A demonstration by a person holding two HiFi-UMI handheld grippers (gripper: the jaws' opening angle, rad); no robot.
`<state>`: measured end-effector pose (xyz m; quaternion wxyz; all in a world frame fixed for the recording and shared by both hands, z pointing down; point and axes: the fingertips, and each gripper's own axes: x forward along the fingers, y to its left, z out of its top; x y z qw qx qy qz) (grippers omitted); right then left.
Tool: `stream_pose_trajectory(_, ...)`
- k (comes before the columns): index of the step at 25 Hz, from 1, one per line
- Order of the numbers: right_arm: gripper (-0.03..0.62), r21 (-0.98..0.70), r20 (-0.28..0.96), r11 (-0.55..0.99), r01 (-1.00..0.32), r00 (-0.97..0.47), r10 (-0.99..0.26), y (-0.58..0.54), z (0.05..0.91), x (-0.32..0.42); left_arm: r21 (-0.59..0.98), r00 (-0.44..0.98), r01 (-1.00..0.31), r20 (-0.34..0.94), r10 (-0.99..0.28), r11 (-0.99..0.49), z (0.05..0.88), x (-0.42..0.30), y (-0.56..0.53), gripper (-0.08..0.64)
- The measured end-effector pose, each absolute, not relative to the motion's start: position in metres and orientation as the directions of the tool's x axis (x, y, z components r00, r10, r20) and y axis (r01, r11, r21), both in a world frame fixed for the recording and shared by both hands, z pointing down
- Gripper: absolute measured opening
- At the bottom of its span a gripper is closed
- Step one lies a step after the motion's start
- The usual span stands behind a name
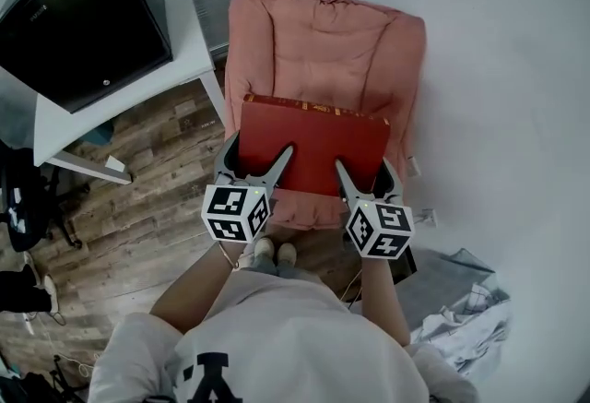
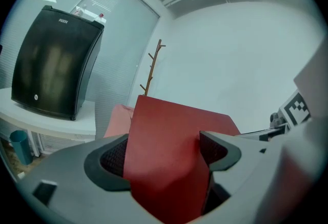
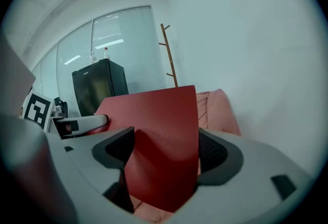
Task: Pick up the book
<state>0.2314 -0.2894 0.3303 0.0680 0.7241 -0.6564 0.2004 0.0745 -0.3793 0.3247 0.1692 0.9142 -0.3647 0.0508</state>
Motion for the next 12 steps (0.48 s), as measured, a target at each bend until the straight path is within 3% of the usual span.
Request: stream_pose_trajectory(12, 0.38, -0.148, 0.283, -0.12, -0.982, 0.074, -0.956, -0.296, 0.284, 0.21, 0.23, 0.745, -0.663, 0.103, -0.66, -0.713, 0.276, 0.052, -0.386, 0.41)
